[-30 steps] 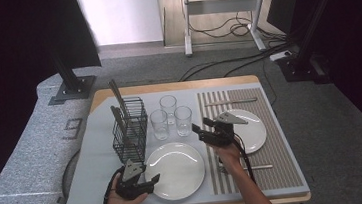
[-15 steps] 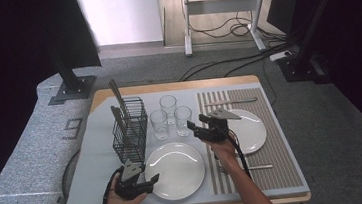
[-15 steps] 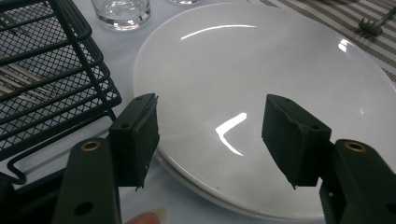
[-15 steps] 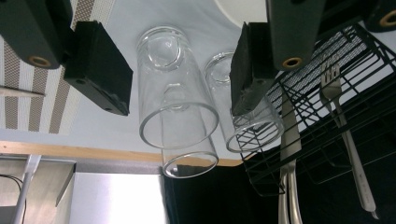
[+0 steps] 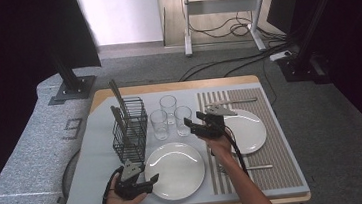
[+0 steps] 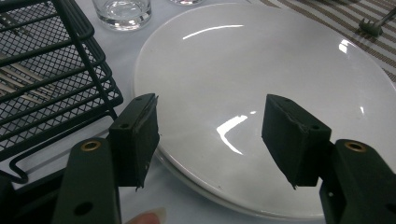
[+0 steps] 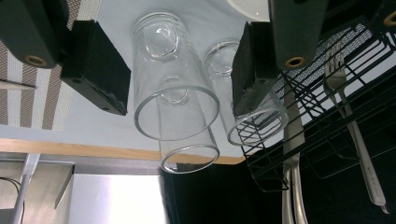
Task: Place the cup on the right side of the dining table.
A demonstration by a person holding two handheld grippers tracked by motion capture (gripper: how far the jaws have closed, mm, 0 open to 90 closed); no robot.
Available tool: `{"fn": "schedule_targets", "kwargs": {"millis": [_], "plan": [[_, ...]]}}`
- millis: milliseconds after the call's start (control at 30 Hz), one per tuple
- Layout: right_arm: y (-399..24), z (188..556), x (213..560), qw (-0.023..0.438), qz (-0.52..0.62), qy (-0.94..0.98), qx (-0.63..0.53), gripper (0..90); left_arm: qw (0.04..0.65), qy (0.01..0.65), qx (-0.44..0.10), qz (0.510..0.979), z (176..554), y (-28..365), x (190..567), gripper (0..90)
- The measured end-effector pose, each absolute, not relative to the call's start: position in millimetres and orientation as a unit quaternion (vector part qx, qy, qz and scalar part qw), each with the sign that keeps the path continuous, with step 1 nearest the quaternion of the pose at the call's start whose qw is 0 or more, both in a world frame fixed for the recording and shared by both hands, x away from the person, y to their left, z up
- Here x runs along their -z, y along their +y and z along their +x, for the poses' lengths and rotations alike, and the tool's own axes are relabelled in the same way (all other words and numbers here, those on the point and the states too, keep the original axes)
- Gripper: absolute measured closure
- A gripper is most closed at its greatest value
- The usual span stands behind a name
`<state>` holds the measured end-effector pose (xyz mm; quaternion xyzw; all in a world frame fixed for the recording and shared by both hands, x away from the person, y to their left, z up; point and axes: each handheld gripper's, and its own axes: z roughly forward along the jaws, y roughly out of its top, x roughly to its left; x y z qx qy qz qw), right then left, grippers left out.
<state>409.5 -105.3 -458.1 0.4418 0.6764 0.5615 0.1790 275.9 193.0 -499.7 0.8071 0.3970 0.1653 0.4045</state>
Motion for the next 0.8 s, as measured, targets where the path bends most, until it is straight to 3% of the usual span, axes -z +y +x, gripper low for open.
{"fn": "schedule_targets", "kwargs": {"millis": [800], "plan": [[-94,422,455,0.184,0.442,0.678,-0.558,36.3,0.404,0.394,-0.163,0.809,275,191,500,36.4]]}}
